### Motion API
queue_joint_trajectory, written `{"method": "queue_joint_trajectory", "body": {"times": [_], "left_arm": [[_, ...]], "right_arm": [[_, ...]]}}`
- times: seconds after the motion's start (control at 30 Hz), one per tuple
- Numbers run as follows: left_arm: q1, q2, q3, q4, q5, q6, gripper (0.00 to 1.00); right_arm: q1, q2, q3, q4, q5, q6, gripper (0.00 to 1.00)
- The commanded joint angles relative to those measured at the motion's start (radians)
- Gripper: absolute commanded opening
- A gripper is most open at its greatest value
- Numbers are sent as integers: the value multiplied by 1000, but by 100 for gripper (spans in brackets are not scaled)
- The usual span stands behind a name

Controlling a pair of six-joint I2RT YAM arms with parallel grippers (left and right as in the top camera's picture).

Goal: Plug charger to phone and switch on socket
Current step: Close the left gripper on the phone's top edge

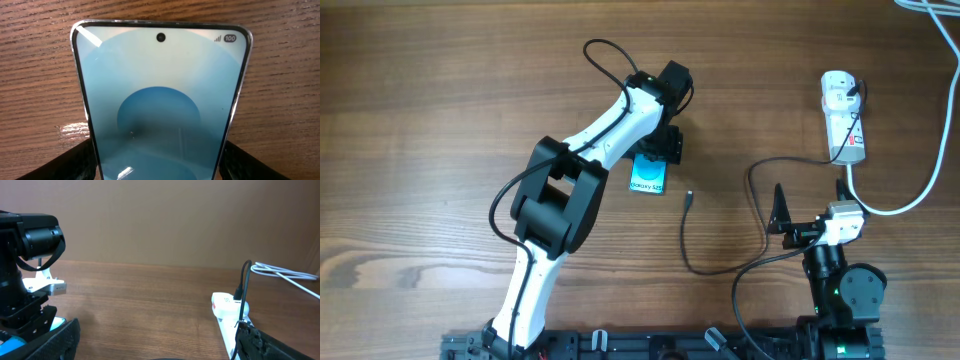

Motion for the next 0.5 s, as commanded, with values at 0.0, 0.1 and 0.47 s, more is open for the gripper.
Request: {"method": "queue_joint_trajectory", "body": {"times": [0.0,0.1,0.47], "left_arm": [[-10,27,-28,10,23,-2,79],[-10,26,-28,10,23,-2,78],[-10,20,-24,1,27,-2,73]], "right_arm": [[3,-5,-2,1,10,-18,100],[3,-5,-2,2,10,-18,99],[3,-5,-2,1,10,-18,100]]}}
